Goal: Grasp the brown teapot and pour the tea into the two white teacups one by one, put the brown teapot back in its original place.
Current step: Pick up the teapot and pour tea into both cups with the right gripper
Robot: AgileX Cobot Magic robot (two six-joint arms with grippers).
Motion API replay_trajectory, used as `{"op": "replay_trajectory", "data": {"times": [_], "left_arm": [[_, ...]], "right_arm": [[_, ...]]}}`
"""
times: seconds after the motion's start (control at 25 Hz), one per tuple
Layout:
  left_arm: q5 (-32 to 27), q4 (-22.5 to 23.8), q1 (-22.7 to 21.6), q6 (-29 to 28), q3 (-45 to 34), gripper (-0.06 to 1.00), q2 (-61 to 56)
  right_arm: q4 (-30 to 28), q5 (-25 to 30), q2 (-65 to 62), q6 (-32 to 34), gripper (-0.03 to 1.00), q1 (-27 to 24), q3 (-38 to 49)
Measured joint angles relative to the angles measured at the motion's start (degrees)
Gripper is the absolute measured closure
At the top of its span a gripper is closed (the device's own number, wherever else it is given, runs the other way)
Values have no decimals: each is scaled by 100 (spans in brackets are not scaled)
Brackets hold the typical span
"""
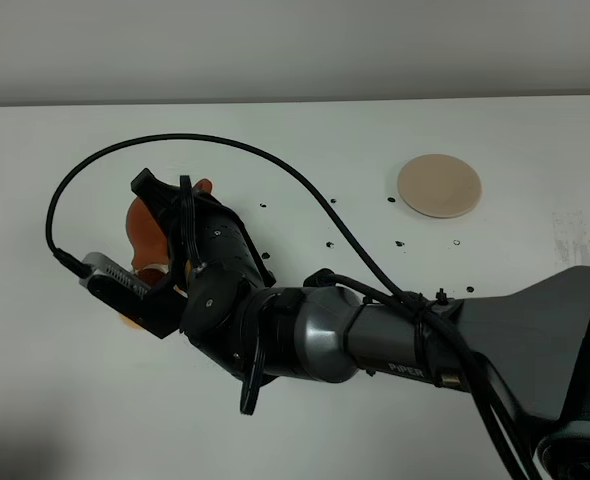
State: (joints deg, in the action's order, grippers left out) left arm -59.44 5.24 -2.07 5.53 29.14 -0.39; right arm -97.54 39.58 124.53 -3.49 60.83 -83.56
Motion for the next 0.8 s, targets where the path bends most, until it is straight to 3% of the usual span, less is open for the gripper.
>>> {"op": "replay_trajectory", "data": {"times": [0.24,0.56,0.8], "left_arm": [[0,0,0,0,0,44,0],[0,0,0,0,0,44,0],[0,0,0,4,0,44,0]], "right_arm": [[563,0,0,68,88,0,0],[814,22,-36,103,88,0,0],[1745,69,-442,103,88,0,-47]]}}
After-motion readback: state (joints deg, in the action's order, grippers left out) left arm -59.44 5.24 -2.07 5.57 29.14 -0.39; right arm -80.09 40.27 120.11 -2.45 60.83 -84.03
